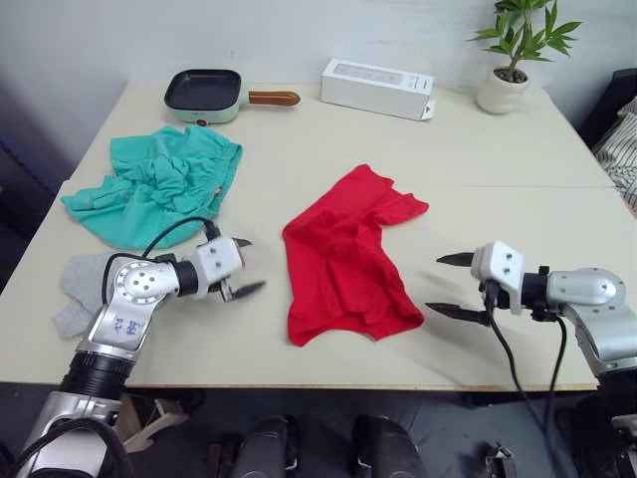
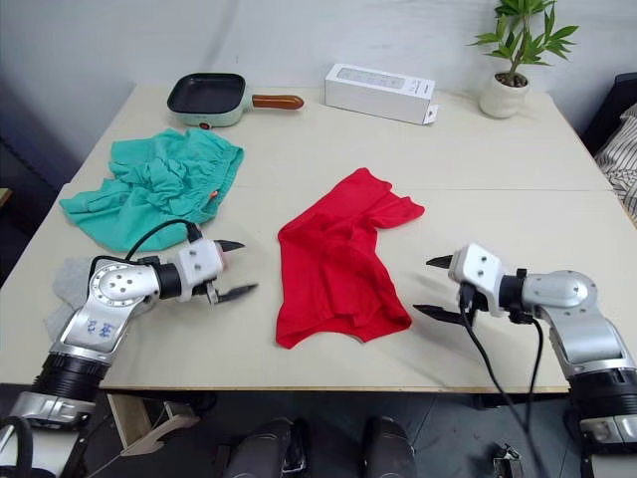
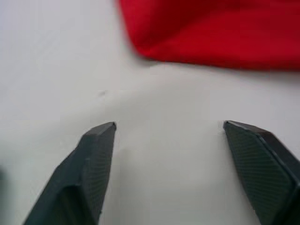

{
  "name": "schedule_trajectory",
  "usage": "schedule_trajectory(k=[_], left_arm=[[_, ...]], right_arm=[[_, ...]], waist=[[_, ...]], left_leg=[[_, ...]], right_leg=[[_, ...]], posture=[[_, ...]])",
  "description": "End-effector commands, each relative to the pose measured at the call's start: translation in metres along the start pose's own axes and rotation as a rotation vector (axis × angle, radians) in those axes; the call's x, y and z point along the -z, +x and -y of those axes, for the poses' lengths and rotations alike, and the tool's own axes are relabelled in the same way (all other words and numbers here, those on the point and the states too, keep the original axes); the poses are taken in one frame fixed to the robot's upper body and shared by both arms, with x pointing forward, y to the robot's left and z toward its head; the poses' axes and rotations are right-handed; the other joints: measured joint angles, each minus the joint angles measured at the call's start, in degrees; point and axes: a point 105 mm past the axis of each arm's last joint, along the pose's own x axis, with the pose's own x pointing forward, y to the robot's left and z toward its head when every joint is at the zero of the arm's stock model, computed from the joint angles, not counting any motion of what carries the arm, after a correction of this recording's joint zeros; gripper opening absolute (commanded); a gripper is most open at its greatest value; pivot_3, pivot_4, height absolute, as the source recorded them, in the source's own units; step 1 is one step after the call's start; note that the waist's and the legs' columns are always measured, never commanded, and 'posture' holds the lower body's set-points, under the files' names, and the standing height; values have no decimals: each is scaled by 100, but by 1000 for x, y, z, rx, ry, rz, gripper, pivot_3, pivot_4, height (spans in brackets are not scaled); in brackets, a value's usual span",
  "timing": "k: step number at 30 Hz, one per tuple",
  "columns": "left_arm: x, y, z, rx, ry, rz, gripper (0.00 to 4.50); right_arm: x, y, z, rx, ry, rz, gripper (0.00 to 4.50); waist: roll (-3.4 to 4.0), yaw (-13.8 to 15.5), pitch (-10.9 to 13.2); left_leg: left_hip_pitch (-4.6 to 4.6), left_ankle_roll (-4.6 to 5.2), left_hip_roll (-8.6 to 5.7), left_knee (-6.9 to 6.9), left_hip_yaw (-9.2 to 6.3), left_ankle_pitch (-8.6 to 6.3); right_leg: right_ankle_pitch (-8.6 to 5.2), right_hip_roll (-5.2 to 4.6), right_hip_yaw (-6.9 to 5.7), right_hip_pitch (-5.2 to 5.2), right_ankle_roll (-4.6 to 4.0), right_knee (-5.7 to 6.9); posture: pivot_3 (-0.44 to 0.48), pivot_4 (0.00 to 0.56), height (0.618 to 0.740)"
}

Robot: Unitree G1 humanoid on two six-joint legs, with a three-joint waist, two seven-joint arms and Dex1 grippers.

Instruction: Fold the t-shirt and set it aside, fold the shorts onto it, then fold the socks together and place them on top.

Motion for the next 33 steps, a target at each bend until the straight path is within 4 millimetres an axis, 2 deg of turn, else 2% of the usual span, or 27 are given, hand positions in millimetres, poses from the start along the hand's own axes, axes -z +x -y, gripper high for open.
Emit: schedule_trajectory(k=[1, 5, 11, 18, 22, 28, 33], left_arm=[[-8, 2, 22, 124, 245, 89, 4406], [-11, 16, 36, 182, 384, 159, 4406], [-22, 35, 44, 195, 502, 261, 4406], [-28, 42, 54, 253, 609, 313, 4406], [-27, 45, 58, 291, 653, 316, 4406], [-24, 41, 67, 385, 719, 333, 4406], [-32, 50, 73, 397, 717, 374, 4406]], right_arm=[[6, 0, -10, -61, -290, 29, 4500], [13, 13, -19, -98, -427, 62, 4500], [2, 39, -28, -115, -569, 156, 4500], [3, 49, -36, -137, -618, 184, 4500], [-1, 52, -44, -166, -655, 225, 4500], [-3, 56, -53, -208, -671, 263, 4500], [-9, 67, -57, -209, -654, 293, 4500]], waist=[[1, -3, 1], [2, -20, 1], [2, -35, -3], [-3, -144, -8], [-3, -150, -8], [-2, -150, -10], [3, -165, -26]], left_leg=[[5, -2, 0, 1, 5, -1], [24, -1, 8, 6, 17, -1], [36, 26, 16, 14, 17, 15], [47, 28, 19, 14, 16, 16], [117, 30, 23, 5, 11, -9], [119, 20, 31, 7, 9, -21], [120, 22, 31, 8, 11, -25]], right_leg=[[0, -7, 7, 0, 1, 0], [5, -29, 22, 4, -1, 13], [12, -29, 22, 10, -8, 24], [12, -27, 19, 23, -9, 30], [6, -30, 24, 93, -16, 16], [3, -29, 35, 94, -22, 15], [2, -23, 28, 98, -24, 17]], posture=[[0, 150, 740], [0, 150, 740], [0, 150, 740], [0, 150, 740], [0, 150, 740], [0, 150, 740], [0, 150, 740]])
